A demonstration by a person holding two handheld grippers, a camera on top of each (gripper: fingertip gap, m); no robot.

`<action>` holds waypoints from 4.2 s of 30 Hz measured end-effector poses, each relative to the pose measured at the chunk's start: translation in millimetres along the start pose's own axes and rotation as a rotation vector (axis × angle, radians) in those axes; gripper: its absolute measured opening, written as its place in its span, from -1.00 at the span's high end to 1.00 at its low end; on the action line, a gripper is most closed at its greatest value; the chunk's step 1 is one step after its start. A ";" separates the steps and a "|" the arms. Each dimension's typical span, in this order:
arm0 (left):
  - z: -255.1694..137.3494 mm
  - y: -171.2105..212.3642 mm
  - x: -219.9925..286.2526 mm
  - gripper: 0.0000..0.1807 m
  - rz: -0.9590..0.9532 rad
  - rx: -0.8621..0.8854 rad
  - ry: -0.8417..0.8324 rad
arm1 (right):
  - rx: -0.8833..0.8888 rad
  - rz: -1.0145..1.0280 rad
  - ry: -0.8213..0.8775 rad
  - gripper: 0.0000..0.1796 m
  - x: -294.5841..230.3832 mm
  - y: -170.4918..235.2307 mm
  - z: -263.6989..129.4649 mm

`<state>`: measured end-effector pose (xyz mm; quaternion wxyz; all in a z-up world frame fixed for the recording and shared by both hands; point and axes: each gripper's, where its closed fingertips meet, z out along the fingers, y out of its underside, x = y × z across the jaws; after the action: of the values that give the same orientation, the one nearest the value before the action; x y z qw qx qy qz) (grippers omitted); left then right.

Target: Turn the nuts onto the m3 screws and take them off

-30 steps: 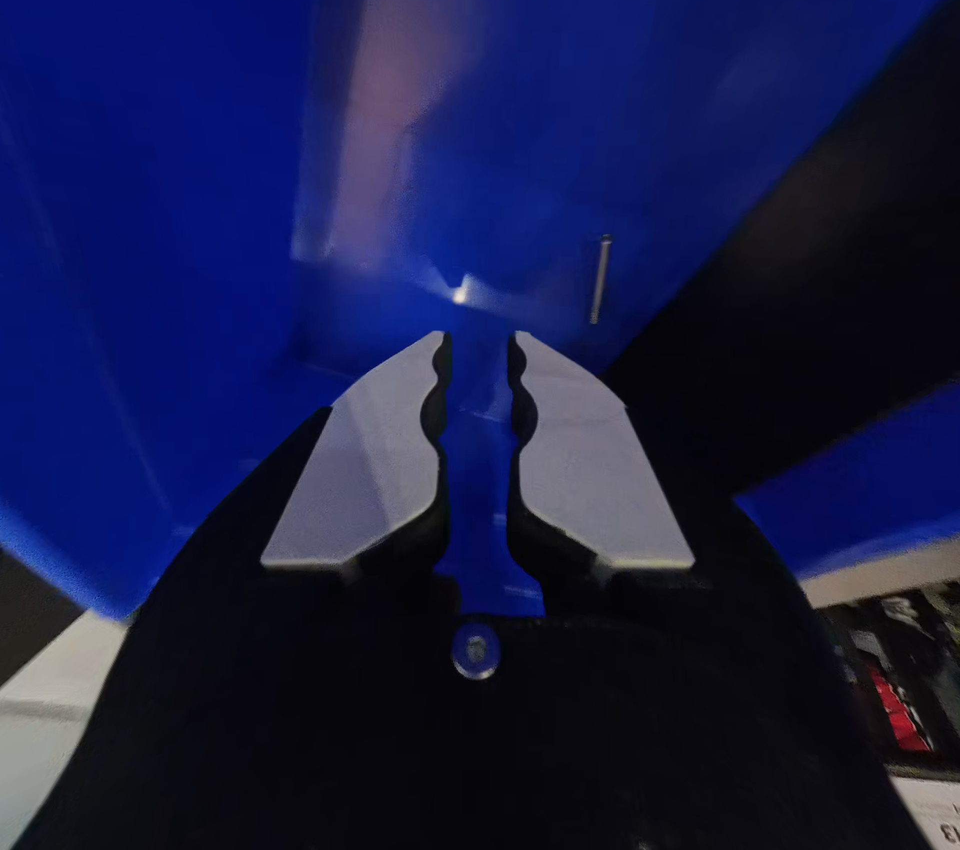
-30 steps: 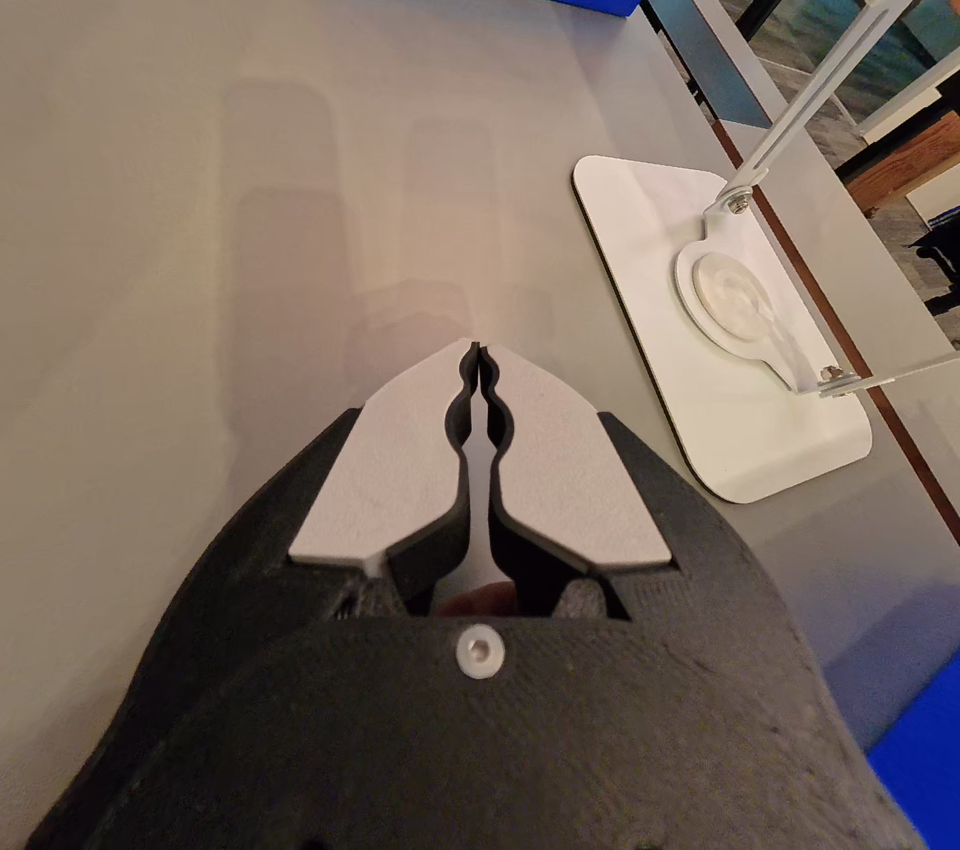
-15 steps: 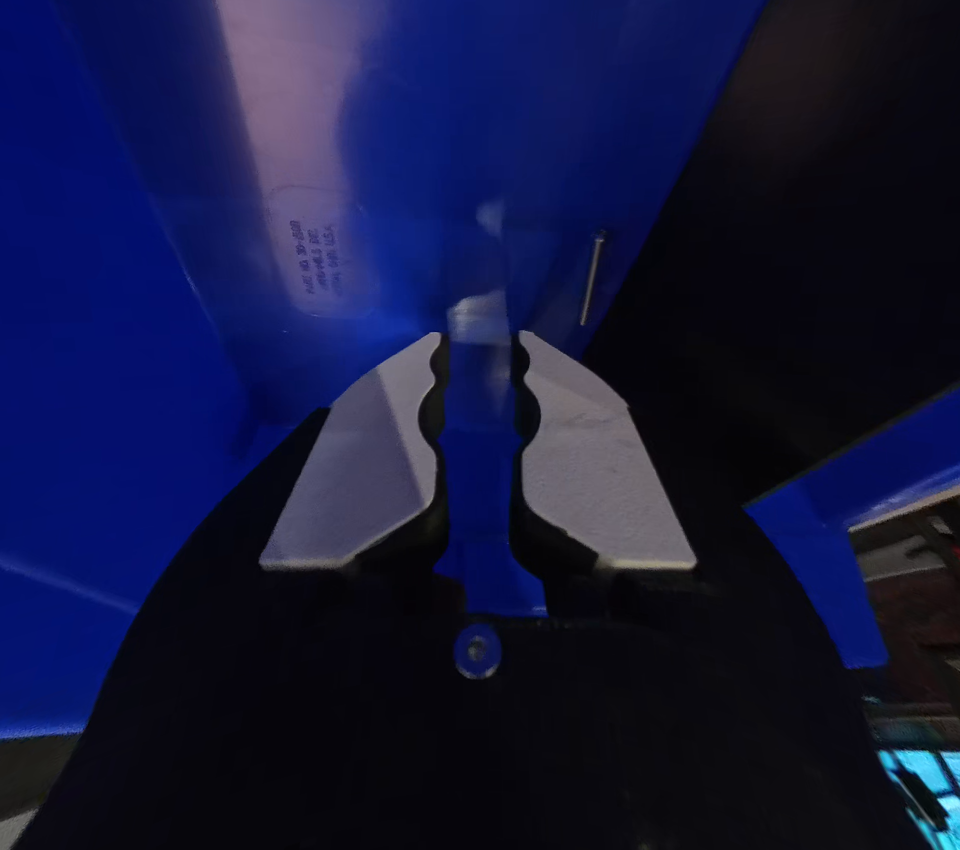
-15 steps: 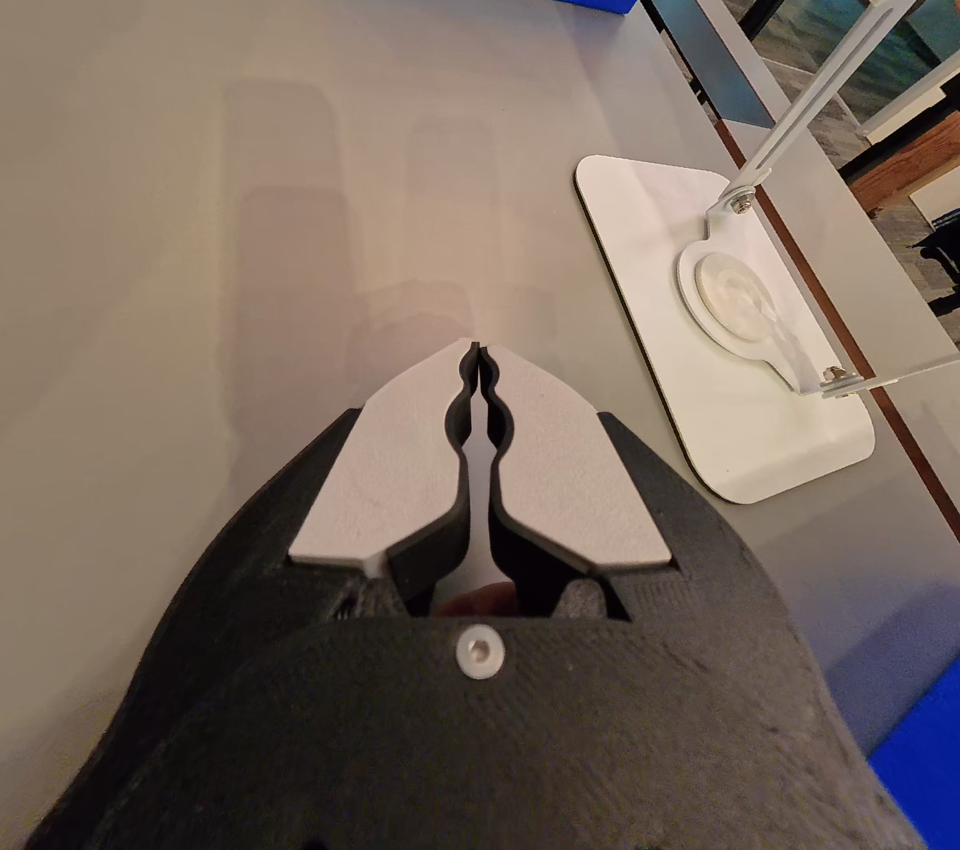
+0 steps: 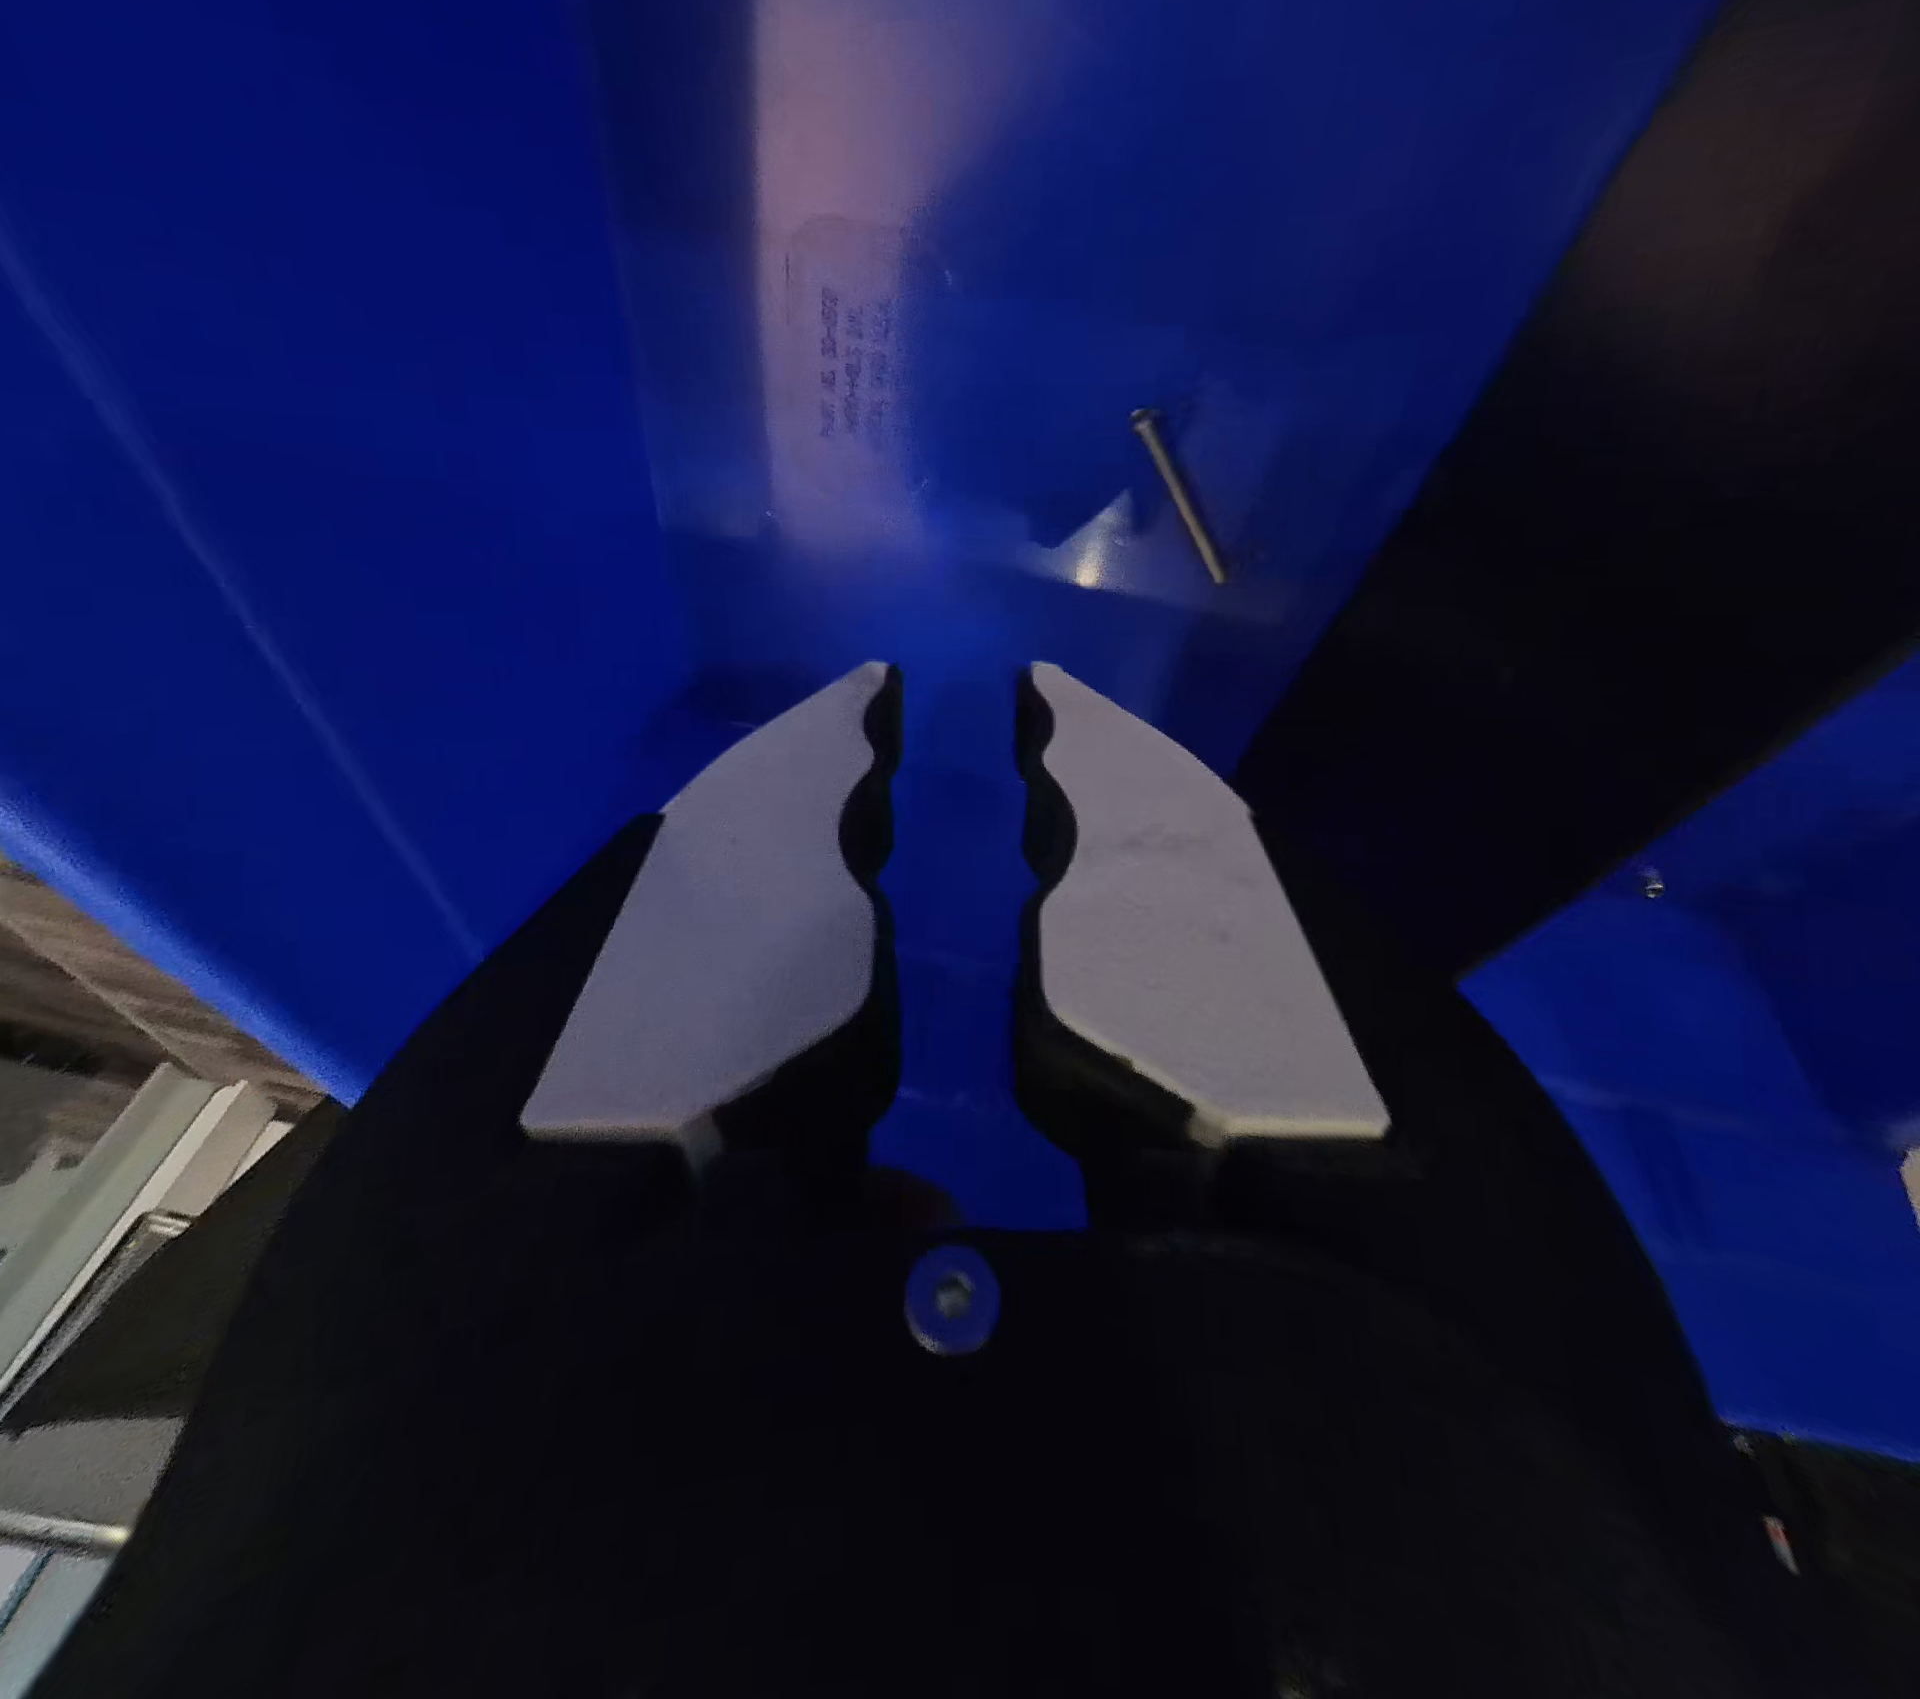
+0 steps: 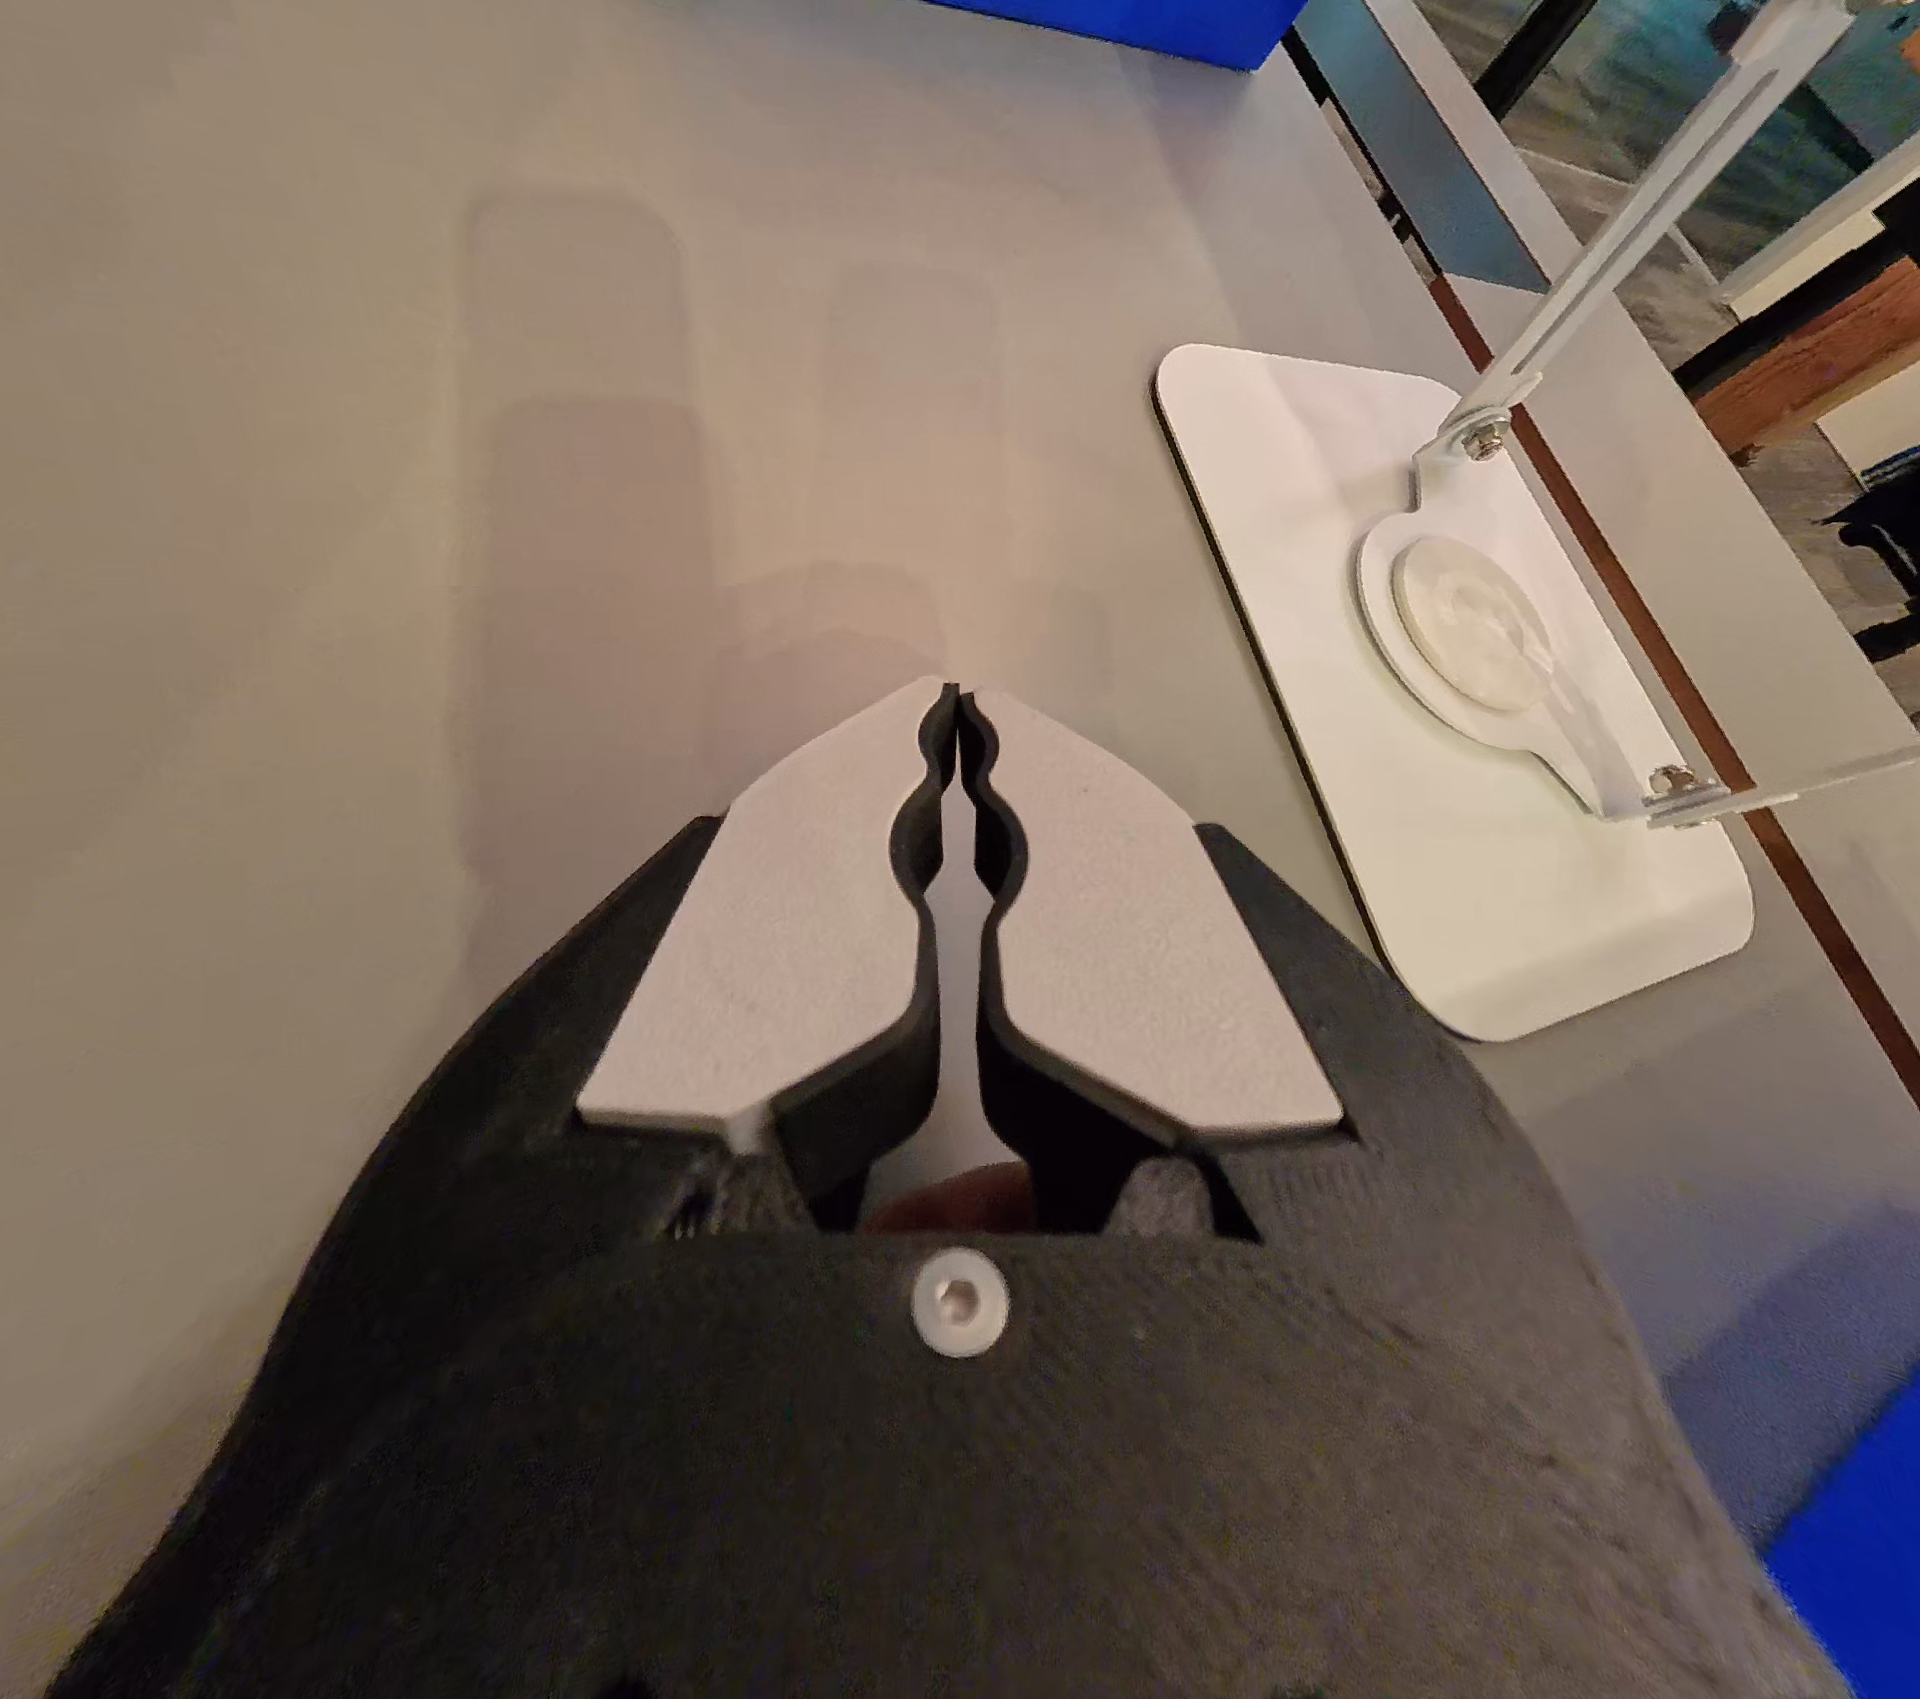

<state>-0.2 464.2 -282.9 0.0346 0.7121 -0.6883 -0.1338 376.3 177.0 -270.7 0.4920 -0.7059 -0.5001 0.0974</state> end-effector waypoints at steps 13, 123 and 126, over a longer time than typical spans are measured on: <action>18.6 -5.8 21.3 0.50 0.040 -0.071 0.131 | -0.011 -0.013 0.003 1.00 -1.6 1.0 0.7; -131.9 -204.5 250.0 0.66 0.312 0.371 0.052 | 0.030 -0.043 -0.054 1.00 -11.8 17.2 -38.0; -154.8 -156.3 220.7 0.72 0.247 0.323 -0.016 | 0.034 -0.040 -0.054 1.00 -11.4 16.9 -38.3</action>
<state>192.1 232.7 -202.0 -0.0696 0.6176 -0.7831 -0.0221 405.2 144.7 -269.1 0.4922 -0.6844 -0.5254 0.1151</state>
